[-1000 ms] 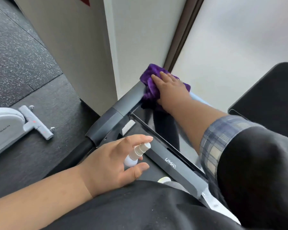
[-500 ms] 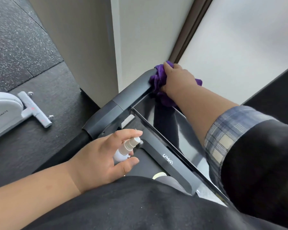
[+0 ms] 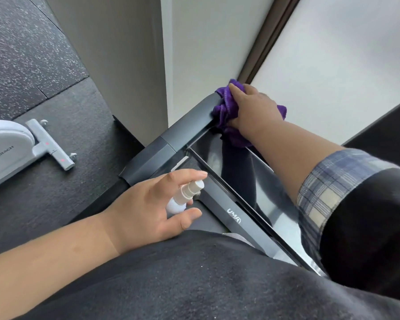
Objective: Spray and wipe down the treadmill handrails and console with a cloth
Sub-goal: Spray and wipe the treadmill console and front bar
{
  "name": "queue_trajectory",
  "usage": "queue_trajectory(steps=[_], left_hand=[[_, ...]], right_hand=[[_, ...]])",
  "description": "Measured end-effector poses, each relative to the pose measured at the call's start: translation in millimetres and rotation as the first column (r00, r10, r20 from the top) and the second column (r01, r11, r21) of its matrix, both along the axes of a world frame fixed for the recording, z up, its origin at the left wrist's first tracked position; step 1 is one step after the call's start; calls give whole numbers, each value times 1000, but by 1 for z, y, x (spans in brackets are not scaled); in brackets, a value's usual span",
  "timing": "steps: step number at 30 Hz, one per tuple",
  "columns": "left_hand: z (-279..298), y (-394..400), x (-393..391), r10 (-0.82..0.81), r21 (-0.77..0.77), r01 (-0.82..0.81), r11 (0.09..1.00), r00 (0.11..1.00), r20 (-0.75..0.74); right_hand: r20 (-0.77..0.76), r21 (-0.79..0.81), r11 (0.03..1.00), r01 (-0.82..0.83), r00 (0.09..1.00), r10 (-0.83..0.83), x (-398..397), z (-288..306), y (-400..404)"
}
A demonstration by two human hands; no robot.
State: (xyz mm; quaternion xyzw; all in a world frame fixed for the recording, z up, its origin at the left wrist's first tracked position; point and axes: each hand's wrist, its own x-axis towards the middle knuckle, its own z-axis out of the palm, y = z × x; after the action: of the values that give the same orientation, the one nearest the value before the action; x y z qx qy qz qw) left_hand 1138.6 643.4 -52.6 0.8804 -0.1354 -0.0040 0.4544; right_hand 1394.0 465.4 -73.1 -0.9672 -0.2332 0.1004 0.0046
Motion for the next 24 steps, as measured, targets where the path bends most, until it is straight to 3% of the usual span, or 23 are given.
queue_trajectory(steps=[4,8,13,20,24], left_hand=[[-1,6,-1,22,7,-22,1000,1000,-12],[-3,5,-1,3,-5,-3,1000,1000,-9],[-7,5,2,-6,2,6,1000,1000,4],[-4,10,1,14,-21,-14,1000,1000,21],[0,13,5,-7,-3,7,1000,999,42]], right_hand=[[47,-34,979,-202,978,203,4,-4,12],[-3,-96,941,-325,945,326,-1,1,20],[-22,-89,831,-549,835,550,-37,1,47],[54,25,771,-637,771,635,-59,-20,58],[16,-18,790,-613,789,614,-43,-14,52]])
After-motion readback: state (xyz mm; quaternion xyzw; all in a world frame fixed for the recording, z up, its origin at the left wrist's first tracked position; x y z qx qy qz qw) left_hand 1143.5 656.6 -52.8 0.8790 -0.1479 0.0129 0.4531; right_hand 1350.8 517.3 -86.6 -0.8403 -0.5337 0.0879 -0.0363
